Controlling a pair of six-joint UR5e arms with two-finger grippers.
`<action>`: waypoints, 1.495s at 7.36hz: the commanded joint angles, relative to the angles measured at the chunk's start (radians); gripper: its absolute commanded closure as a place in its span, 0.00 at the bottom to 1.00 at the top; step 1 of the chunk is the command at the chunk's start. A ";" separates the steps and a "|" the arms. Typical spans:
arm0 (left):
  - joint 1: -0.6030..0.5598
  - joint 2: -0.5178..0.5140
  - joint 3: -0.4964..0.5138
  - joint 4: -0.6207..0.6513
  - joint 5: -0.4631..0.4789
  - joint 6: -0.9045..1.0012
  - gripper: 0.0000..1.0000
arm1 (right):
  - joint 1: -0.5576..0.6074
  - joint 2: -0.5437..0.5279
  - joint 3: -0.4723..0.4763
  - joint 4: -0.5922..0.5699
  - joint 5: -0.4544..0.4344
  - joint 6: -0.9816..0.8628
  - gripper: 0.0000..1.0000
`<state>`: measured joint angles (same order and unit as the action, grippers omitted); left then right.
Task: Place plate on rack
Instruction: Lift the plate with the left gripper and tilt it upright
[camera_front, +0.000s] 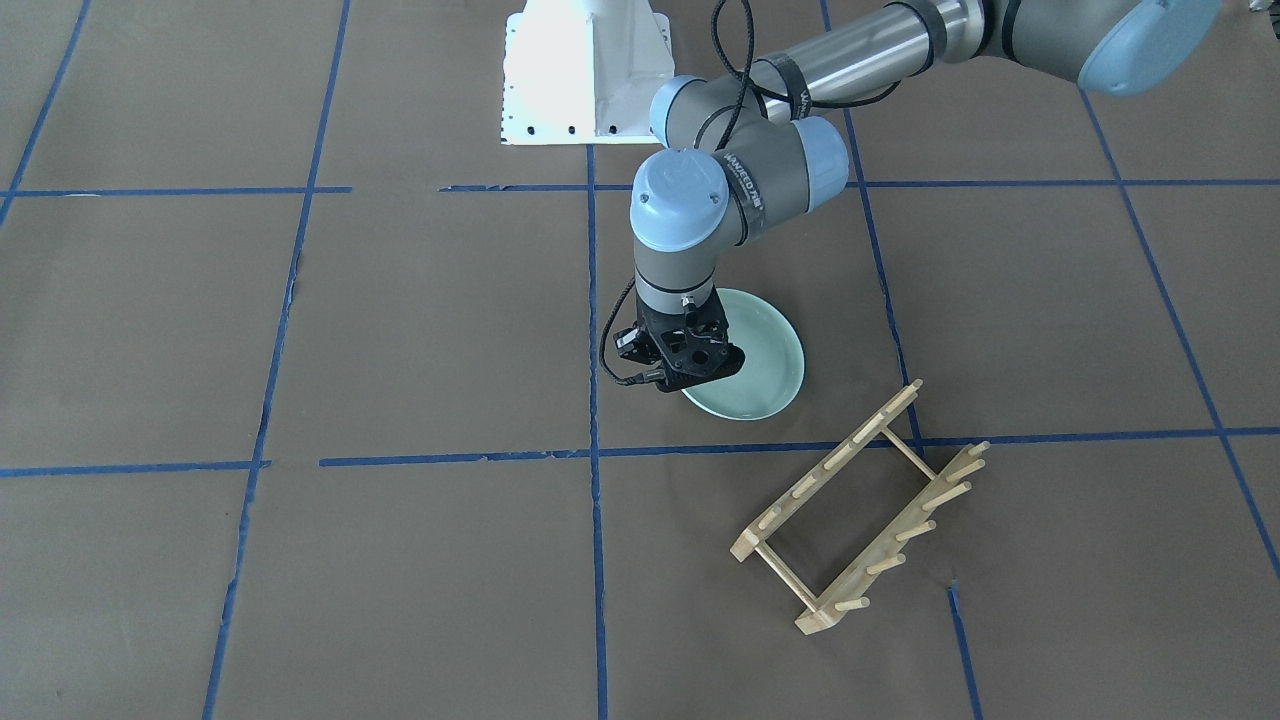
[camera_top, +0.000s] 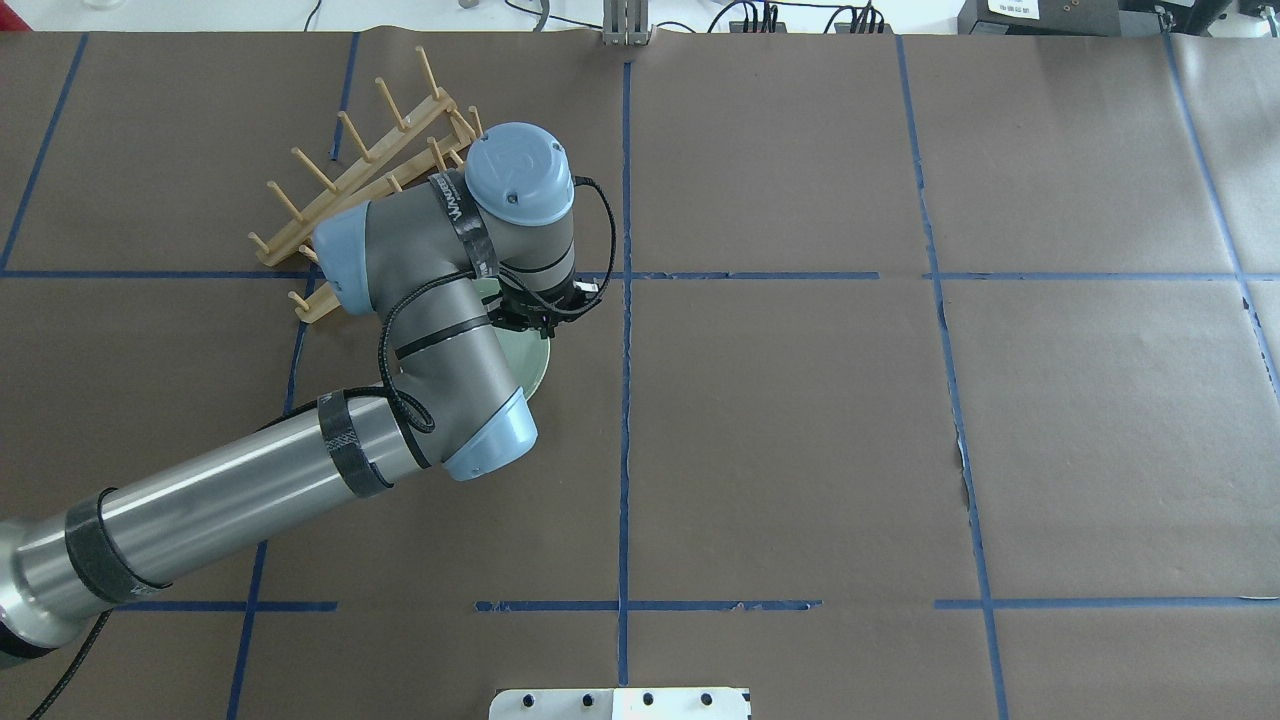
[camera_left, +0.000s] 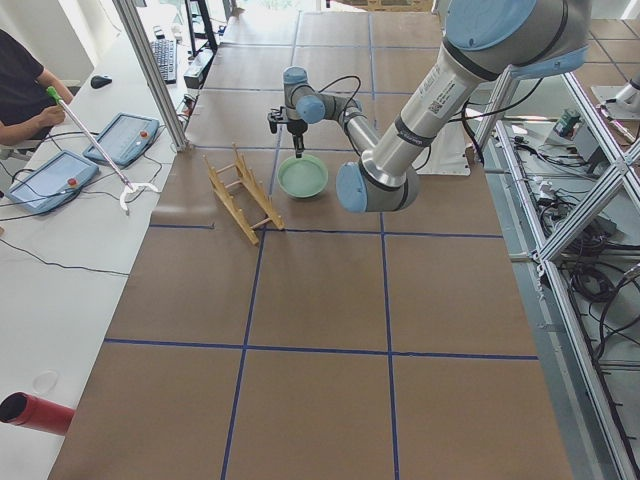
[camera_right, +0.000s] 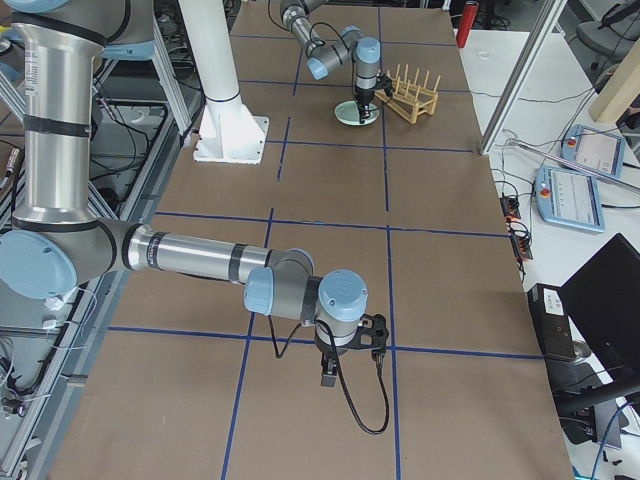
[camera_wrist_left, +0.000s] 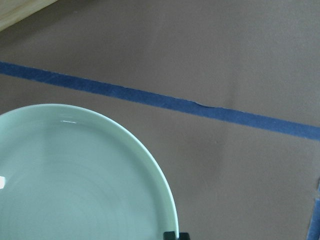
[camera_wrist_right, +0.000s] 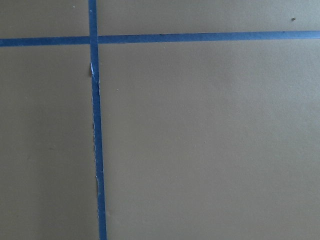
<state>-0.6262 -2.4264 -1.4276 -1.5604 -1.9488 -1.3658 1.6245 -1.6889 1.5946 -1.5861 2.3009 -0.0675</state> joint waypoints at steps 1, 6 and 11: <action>-0.105 0.007 -0.207 0.051 -0.022 -0.071 1.00 | 0.000 0.000 0.001 0.000 0.000 0.000 0.00; -0.400 0.273 -0.304 -0.723 -0.128 -0.438 1.00 | 0.000 0.000 -0.001 0.000 0.000 0.000 0.00; -0.446 0.280 -0.042 -1.231 0.117 -0.565 1.00 | 0.000 0.000 -0.001 0.000 0.000 0.000 0.00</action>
<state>-1.0732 -2.1382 -1.5150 -2.7110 -1.8769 -1.9024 1.6245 -1.6889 1.5949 -1.5861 2.3010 -0.0675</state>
